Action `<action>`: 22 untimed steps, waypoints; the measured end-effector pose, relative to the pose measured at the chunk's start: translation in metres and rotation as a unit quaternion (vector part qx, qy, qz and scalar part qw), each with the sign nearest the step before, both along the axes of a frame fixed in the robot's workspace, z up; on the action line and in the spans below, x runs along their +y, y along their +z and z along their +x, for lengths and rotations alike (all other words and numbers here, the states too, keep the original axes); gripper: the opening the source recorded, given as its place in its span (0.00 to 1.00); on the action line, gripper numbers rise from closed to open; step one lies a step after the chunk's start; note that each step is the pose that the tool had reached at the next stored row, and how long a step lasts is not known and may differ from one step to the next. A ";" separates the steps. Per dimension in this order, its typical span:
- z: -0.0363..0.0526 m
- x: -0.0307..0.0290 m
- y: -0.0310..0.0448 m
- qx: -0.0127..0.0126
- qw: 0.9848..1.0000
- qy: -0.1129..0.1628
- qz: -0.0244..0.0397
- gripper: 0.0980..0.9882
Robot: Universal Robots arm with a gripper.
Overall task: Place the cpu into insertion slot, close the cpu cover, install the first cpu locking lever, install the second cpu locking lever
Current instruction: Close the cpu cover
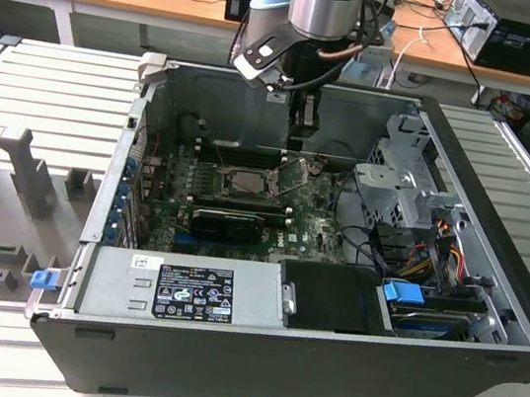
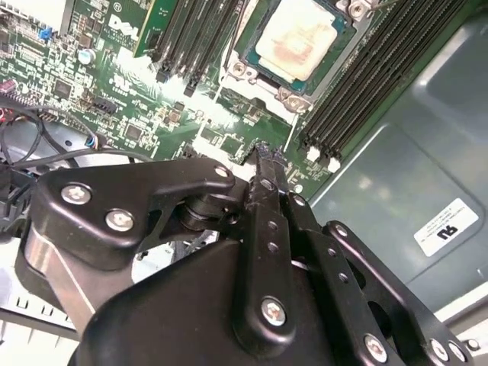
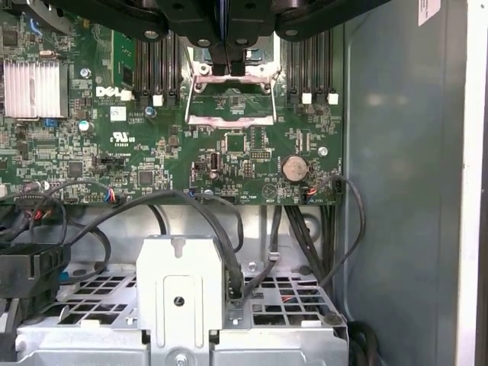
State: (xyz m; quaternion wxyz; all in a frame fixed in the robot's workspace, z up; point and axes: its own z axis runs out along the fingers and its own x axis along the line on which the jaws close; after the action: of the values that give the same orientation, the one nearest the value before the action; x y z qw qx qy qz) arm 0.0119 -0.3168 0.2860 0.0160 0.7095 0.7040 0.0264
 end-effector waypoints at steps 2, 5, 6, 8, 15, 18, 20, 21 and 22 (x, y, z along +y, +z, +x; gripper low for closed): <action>0.0054 0.0000 0.0000 0.000 1.000 0.000 0.000 0.01; 0.0122 0.0001 -0.0001 0.000 1.000 0.000 0.000 0.01; 0.0136 0.0001 -0.0002 0.000 1.000 0.000 0.000 0.01; 0.0188 0.0002 -0.0002 0.000 1.000 0.000 0.000 0.01; 0.0292 0.0002 -0.0014 0.000 1.000 0.000 0.000 0.01; 0.0313 0.0002 -0.0063 0.000 1.000 0.001 0.000 0.01; 0.0316 0.0000 -0.0102 0.000 1.000 0.001 0.000 0.01; 0.0320 0.0000 -0.0120 0.000 1.000 0.001 0.000 0.01; 0.0328 -0.0001 -0.0140 0.000 1.000 0.001 0.000 0.01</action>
State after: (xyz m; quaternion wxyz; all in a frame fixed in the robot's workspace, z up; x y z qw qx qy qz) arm 0.0447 -0.3168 0.2720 0.0161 0.7085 0.7050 0.0264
